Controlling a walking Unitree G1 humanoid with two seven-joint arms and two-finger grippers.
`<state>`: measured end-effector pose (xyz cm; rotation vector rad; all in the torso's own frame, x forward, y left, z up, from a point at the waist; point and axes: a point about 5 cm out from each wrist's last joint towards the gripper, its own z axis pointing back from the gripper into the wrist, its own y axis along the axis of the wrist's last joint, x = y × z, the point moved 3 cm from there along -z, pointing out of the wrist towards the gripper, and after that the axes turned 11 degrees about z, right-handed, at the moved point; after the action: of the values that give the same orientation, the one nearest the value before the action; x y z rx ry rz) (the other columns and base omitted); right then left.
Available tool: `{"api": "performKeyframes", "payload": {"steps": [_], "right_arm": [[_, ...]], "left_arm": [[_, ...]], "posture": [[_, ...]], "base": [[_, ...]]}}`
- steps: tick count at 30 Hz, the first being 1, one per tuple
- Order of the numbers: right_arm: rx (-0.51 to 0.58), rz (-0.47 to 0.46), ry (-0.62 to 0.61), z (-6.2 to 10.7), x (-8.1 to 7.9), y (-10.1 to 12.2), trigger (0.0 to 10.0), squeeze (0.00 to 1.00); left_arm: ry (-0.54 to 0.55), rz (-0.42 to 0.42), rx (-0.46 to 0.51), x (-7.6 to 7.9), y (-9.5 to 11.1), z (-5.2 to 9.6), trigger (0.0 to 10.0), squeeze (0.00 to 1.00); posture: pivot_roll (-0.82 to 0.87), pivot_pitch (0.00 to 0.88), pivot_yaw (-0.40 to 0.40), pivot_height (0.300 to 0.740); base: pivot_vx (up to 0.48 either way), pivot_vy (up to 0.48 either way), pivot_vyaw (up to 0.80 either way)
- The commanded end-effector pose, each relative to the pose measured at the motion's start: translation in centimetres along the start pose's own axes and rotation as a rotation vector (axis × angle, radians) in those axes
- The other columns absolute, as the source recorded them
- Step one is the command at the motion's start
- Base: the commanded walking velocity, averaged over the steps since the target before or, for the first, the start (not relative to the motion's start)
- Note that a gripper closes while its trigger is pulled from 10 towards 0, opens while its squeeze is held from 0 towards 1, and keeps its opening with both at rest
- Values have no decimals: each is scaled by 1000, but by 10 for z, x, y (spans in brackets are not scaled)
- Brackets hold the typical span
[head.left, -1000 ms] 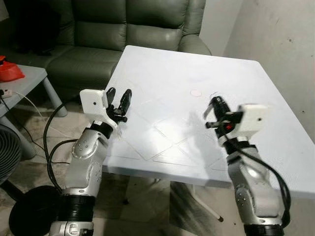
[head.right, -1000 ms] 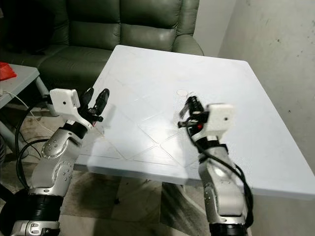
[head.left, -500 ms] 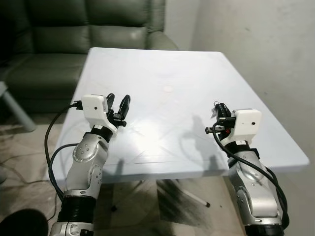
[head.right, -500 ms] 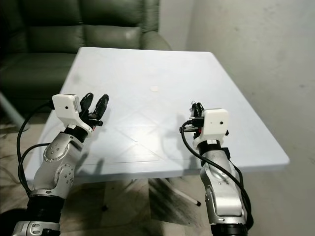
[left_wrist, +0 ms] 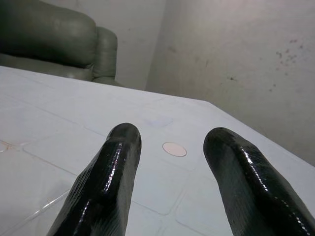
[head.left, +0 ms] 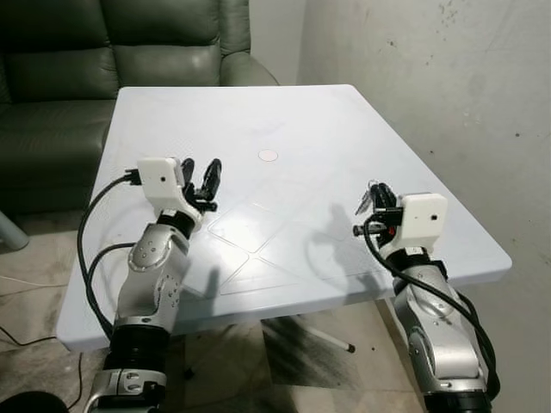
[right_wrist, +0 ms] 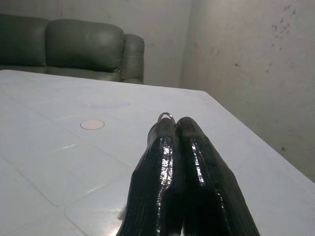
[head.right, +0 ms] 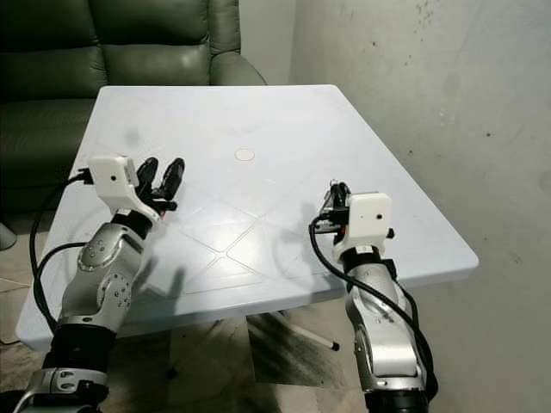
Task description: Hang keys on a hook
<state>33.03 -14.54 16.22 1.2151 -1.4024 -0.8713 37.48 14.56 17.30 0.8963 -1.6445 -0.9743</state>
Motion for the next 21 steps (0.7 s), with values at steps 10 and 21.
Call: {"api": "performKeyframes", "payload": {"steps": [10,21], "right_arm": [[3,11,5,-3,-1,0,10000,0],[-3,15,11,-3,-1,-2,10000,0]], "left_arm": [[2,15,34,1,8,-2,10000,0],[-3,-8,25,5,5,-3,10000,0]], "posture": [[-148,0,-38,724],[-151,0,-44,724]], "base": [[0,188,-788],[0,42,-786]]}}
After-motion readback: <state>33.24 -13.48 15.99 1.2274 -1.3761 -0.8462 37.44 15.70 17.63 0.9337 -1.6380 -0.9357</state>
